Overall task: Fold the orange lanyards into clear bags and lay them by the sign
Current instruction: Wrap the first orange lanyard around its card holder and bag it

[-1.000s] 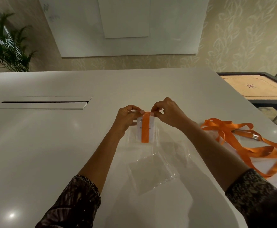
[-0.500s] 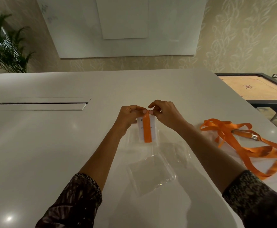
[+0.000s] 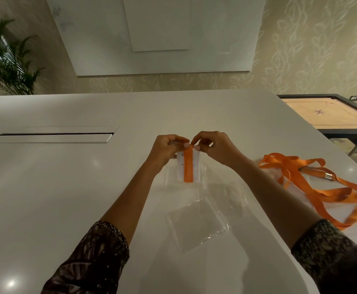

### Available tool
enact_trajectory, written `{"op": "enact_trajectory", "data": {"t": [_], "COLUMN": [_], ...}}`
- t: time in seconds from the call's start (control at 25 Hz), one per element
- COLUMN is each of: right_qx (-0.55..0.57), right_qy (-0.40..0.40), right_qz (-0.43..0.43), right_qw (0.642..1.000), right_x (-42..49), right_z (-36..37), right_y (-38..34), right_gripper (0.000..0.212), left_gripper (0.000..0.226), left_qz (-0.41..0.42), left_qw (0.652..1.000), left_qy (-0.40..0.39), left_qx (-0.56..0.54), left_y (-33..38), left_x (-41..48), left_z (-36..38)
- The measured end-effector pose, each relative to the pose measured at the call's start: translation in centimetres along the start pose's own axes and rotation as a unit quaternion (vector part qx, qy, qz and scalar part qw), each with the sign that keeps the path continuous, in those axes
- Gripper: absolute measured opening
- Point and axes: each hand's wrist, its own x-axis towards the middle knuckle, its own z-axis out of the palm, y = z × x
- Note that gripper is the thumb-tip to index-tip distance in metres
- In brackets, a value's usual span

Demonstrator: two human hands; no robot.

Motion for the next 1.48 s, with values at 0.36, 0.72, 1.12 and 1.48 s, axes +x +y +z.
{"op": "enact_trajectory", "data": {"t": [0.36,0.72,1.12,1.48], "right_qx": [-0.058,-0.029,-0.017,-0.093], "right_qy": [-0.029,0.053,0.005,-0.062], "right_qz": [-0.008,0.002,0.043,0.052], "right_qw": [0.998,0.998,0.999,0.992], "right_x": [0.2,0.0,0.9,1.7], "right_z": [0.2,0.5,0.6,-0.6], "right_y": [0.0,0.7,0.7,1.3], "right_gripper": [0.012,0.011,0.011,0.022], "left_gripper": [0.004,0.032,0.004,0.003], "left_qz": [0.008,-0.029,-0.027,0.010], "left_qw": [0.999,0.998,0.996,0.994], "left_qy": [0.046,0.015,0.075,0.092], "left_qx": [-0.007,-0.054,-0.042,0.059], "left_y": [-0.9,-0.2,-0.3,-0.3], "left_x": [-0.2,-0.7,-0.3,0.3], "left_z": [0.8,0.9,0.2,-0.6]}}
